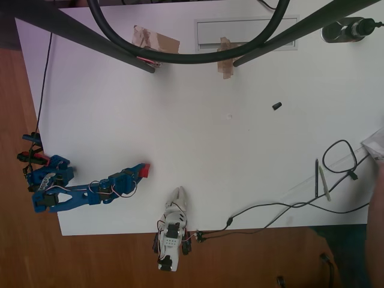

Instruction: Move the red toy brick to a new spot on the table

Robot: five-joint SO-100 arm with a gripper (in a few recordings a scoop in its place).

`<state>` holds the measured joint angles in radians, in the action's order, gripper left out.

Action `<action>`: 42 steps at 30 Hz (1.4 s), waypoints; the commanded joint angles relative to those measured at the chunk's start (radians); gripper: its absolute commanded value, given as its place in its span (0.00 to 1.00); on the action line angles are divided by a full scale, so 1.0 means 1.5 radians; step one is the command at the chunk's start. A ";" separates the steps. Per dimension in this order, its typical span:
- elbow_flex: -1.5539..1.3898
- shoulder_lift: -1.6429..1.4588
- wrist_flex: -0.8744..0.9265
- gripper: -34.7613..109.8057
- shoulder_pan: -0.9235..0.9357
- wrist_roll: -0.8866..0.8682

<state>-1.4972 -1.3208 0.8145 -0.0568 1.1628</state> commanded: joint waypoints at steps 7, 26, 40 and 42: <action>0.235 0.109 0.050 0.30 -0.051 -0.116; 0.459 0.283 0.128 0.37 -0.061 -0.216; 0.117 -0.089 0.080 0.41 -0.027 -0.222; -0.051 -0.220 0.049 0.36 -0.015 -0.193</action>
<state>-1.3192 -1.2870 0.9465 -0.1028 0.8360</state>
